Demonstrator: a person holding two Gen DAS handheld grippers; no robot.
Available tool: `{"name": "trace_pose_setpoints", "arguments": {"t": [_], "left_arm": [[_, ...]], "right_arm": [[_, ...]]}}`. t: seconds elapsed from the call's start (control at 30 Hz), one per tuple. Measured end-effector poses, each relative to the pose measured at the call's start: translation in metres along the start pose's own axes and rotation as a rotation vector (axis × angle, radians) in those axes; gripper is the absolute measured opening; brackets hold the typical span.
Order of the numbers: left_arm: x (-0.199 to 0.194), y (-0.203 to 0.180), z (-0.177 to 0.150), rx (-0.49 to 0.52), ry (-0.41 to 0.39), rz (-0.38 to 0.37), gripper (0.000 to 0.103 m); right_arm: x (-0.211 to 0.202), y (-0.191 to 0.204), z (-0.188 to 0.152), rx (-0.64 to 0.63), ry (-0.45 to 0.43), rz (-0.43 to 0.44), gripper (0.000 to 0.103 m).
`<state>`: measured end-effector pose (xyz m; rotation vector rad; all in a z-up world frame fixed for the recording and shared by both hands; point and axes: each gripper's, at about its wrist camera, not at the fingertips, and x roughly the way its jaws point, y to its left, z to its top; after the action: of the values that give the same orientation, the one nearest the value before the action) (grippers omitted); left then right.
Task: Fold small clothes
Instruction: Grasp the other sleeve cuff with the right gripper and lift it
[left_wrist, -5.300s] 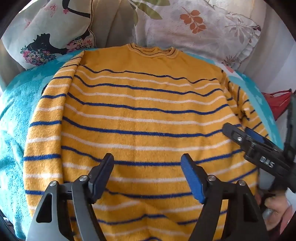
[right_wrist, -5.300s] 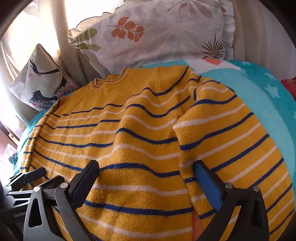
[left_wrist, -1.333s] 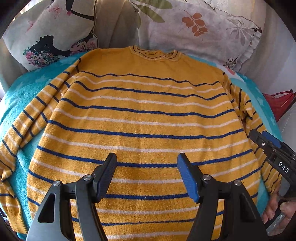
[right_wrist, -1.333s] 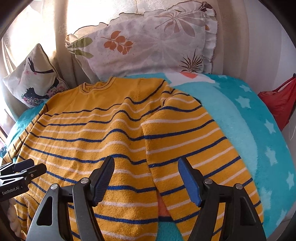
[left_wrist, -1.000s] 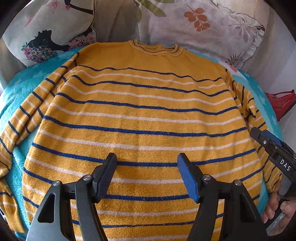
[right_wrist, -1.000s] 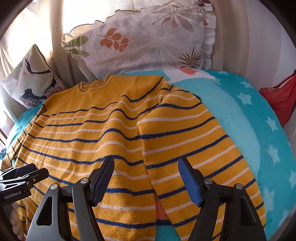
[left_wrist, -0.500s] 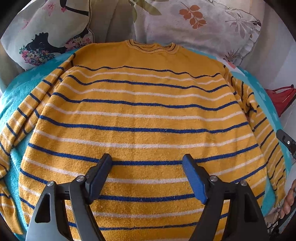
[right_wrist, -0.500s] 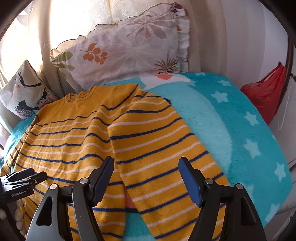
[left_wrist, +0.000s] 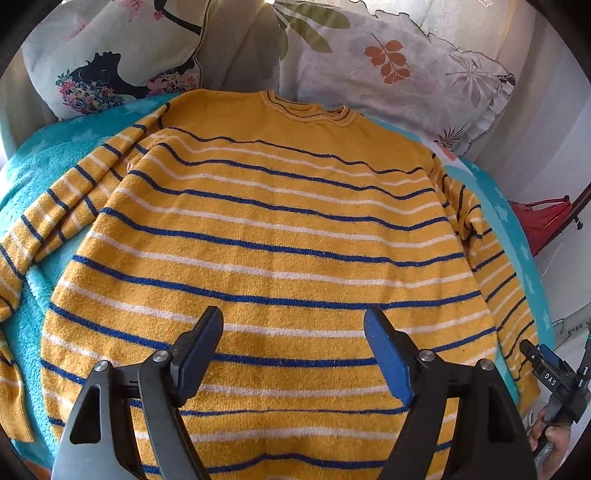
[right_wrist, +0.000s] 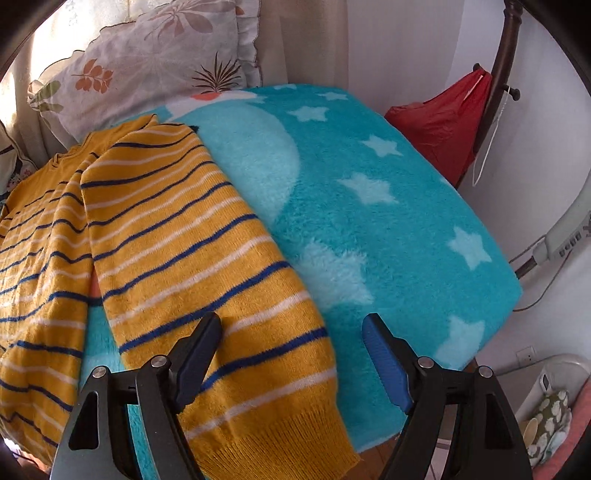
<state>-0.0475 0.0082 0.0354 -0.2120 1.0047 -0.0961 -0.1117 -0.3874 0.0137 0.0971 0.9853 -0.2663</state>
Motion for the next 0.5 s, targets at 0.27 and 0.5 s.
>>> {"name": "trace_pose_setpoints", "arguments": {"t": [0.27,0.5], "left_arm": [[-0.01,0.009,0.001,-0.034,-0.018,0.007,0.078],[-0.023,0.035,0.008,-0.088,-0.06,0.018,0.078]], "right_arm": [[-0.019,0.001,0.003,0.01,-0.021,0.265,0.009],[-0.033,-0.084,0.079,0.125,-0.125,0.036,0.008]]}}
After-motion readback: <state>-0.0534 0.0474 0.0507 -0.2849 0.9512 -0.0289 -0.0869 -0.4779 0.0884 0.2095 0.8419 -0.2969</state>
